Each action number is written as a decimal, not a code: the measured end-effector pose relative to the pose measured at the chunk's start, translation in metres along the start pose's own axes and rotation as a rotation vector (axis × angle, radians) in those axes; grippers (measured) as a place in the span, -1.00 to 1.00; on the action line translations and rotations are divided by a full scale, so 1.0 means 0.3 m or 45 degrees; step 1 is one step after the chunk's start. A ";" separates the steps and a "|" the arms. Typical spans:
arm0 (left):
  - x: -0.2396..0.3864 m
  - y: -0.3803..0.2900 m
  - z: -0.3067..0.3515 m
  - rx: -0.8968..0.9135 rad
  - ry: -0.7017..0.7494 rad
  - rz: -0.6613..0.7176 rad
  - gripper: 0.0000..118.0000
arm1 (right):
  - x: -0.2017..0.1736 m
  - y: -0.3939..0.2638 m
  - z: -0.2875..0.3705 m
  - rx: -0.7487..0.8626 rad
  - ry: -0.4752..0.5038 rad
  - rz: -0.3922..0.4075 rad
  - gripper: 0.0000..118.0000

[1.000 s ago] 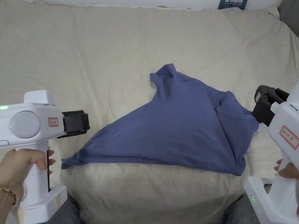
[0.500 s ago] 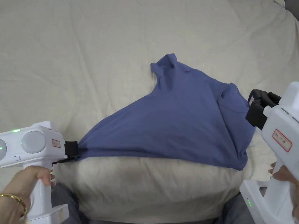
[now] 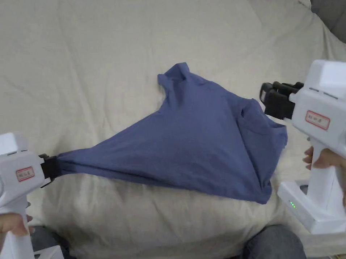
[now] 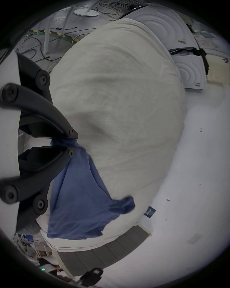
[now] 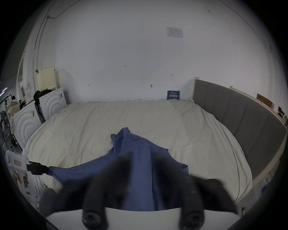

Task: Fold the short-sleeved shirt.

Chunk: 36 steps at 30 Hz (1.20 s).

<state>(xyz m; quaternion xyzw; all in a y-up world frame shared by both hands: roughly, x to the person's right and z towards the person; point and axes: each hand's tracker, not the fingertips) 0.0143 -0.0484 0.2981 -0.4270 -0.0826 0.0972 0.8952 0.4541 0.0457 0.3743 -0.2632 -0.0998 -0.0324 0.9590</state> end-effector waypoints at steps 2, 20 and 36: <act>0.014 0.005 0.019 0.008 0.002 -0.005 -0.85 | 0.004 0.082 -0.100 -0.119 0.037 0.071 1.00; -0.016 0.019 -0.138 -0.179 0.113 0.147 -0.85 | -0.013 0.190 -1.237 -0.842 0.044 0.420 1.00; -0.016 0.010 -0.169 -0.210 0.126 0.177 -0.85 | 0.067 0.279 -1.136 -0.781 0.134 0.172 -0.93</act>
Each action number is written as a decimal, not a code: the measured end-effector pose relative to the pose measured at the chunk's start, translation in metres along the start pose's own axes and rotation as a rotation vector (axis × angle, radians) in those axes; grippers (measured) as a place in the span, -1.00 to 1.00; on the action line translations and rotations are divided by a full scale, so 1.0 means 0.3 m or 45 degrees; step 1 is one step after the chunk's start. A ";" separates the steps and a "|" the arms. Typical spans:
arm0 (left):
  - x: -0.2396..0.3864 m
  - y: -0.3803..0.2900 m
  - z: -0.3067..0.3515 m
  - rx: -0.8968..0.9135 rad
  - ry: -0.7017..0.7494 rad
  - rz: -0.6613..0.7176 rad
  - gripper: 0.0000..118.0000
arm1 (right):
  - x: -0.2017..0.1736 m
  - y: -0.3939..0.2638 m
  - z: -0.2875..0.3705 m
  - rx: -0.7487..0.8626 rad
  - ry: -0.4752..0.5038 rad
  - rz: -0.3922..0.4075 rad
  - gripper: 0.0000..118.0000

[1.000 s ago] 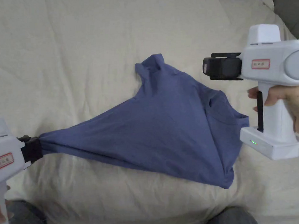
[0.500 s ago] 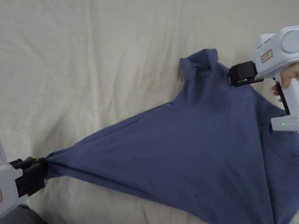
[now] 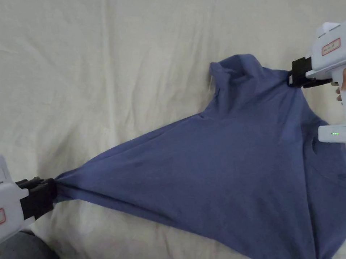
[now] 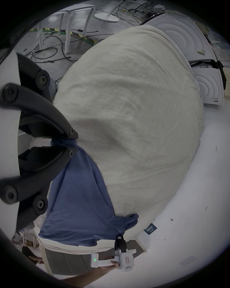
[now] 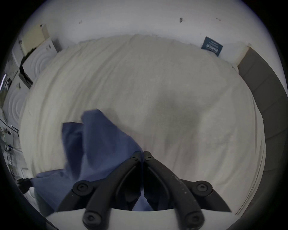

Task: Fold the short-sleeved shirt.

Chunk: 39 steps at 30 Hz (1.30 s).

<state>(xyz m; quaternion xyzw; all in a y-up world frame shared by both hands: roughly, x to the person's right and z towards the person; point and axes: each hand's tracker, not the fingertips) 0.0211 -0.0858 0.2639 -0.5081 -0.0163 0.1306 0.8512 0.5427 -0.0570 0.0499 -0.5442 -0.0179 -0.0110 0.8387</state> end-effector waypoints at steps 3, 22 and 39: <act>0.001 0.021 0.036 0.036 -0.051 0.017 -0.85 | 0.006 -0.035 0.212 0.120 0.055 0.029 -0.93; 0.166 0.460 0.750 0.716 -0.437 -0.217 -0.85 | 0.138 -0.524 1.559 0.825 -0.019 -0.263 -0.93; 0.592 1.087 1.076 1.115 0.134 -0.373 -0.86 | -0.011 -0.055 1.703 1.117 -0.257 -0.358 -0.93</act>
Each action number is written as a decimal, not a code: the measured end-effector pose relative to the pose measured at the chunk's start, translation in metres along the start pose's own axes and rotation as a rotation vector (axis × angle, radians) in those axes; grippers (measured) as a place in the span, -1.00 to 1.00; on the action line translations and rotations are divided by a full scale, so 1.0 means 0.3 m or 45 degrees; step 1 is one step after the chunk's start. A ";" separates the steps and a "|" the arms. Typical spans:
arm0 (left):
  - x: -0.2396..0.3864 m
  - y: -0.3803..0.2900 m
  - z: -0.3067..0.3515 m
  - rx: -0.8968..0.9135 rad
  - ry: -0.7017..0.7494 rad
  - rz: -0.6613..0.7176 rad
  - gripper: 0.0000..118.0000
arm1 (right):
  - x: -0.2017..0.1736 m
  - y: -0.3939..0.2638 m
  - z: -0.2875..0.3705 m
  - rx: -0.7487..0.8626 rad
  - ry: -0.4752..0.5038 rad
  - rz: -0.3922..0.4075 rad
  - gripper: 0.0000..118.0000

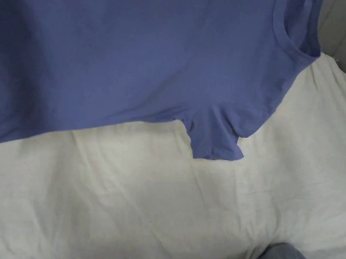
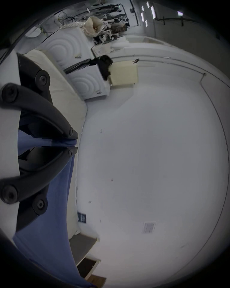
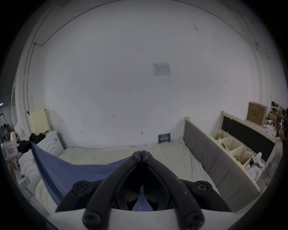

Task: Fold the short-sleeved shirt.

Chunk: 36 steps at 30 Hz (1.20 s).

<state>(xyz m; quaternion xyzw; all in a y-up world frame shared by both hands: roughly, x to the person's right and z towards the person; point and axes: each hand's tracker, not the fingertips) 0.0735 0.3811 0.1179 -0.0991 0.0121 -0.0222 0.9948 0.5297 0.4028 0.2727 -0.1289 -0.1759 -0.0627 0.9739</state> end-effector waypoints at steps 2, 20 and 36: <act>0.031 0.043 -0.057 0.008 0.020 0.001 -0.86 | -0.047 0.052 -0.060 0.048 -0.063 0.021 -0.93; 0.185 0.124 -0.579 0.209 0.186 0.023 -0.86 | -0.271 0.296 -0.511 0.341 -0.250 0.038 -0.93; 0.191 -0.553 -0.571 -0.180 0.044 -0.059 -0.86 | -0.090 -0.436 -0.593 -0.113 -0.172 0.026 -0.93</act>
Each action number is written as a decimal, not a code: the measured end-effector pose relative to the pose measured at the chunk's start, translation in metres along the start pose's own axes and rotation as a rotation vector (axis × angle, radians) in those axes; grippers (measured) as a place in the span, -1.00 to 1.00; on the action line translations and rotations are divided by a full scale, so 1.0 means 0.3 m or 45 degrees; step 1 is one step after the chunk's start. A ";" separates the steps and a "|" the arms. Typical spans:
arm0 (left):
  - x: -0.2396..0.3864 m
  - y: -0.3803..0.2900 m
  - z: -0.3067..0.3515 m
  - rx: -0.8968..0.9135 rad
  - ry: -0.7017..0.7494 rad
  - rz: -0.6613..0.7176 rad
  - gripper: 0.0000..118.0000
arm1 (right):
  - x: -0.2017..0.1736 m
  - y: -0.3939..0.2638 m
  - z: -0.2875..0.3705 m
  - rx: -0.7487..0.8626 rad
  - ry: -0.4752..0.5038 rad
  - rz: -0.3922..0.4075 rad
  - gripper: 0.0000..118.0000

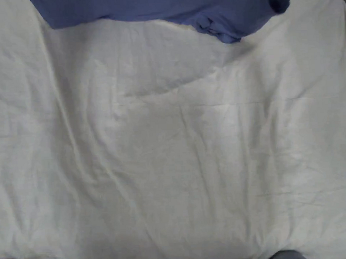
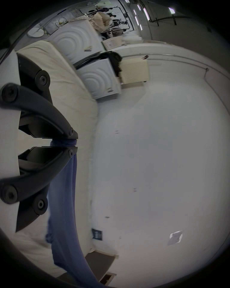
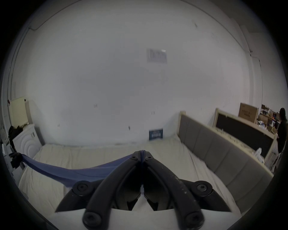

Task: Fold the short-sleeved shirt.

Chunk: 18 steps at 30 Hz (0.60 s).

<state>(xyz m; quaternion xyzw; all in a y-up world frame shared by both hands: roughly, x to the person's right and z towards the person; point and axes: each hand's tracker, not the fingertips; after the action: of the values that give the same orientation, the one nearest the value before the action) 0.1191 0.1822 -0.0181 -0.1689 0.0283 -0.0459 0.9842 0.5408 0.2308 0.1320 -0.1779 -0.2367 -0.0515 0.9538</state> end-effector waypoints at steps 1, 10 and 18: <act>-0.010 -0.075 0.015 -0.038 -0.008 0.011 -0.86 | 0.019 -0.079 0.003 -0.064 0.000 0.012 -0.93; -0.104 -0.781 0.207 -0.374 -0.083 -0.061 -0.86 | 0.184 -0.740 0.115 -0.380 0.055 -0.021 -0.93; -0.215 -1.199 0.495 -0.545 -0.119 -0.007 -0.86 | 0.358 -1.205 0.378 -0.585 0.101 -0.052 -0.93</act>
<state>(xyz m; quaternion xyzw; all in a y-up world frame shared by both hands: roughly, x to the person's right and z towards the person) 0.0366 -0.1000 0.2448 -0.3760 -0.0086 -0.0334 0.9260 0.5206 -0.0662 0.3898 -0.3834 -0.1847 -0.1303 0.8955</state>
